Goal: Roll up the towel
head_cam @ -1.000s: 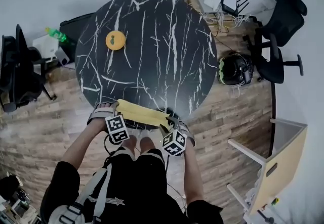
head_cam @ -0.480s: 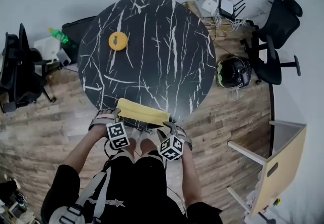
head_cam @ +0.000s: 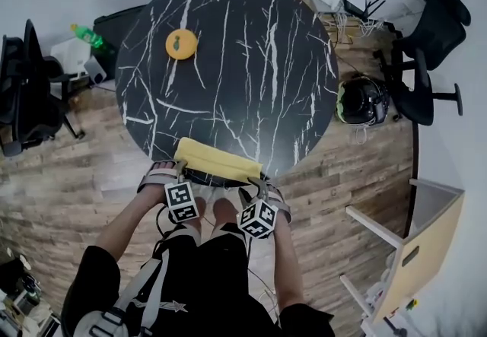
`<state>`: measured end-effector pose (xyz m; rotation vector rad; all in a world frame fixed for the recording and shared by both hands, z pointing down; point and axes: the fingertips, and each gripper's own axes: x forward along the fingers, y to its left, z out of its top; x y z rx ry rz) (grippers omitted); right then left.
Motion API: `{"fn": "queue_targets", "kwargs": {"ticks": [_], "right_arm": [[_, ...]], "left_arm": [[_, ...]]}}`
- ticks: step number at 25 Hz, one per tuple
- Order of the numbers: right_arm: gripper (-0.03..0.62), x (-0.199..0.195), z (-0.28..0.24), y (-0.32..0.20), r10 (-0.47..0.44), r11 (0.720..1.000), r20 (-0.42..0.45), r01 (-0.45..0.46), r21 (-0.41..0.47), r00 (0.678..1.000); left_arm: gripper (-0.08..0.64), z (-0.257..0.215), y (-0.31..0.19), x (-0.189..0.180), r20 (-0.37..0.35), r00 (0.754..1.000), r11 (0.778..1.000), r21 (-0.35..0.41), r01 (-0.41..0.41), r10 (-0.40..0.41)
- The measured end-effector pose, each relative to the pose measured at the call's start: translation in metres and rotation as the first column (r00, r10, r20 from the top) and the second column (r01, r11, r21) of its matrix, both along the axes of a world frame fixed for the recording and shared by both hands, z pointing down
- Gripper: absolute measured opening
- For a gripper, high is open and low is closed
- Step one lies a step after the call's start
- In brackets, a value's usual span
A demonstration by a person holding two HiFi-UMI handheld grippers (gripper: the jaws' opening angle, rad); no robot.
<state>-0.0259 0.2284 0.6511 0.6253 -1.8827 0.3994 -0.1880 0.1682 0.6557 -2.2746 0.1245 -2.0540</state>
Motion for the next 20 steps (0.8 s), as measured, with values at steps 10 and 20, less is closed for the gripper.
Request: {"fn": "queue_targets", "kwargs": {"ticks": [10, 20], "right_arm": [[0.156, 0.003, 0.012, -0.004, -0.008, 1.000, -0.033, 0.009, 0.013, 0.999], [0.071, 0.010, 0.014, -0.014, -0.005, 0.994, -0.091, 0.016, 0.112, 0.996]], "left_arm": [[0.146, 0.007, -0.010, 0.003, 0.000, 1.000, 1.000, 0.009, 0.006, -0.006], [0.043, 0.007, -0.021, 0.003, 0.004, 0.999, 0.994, 0.099, -0.036, 0.035]]}}
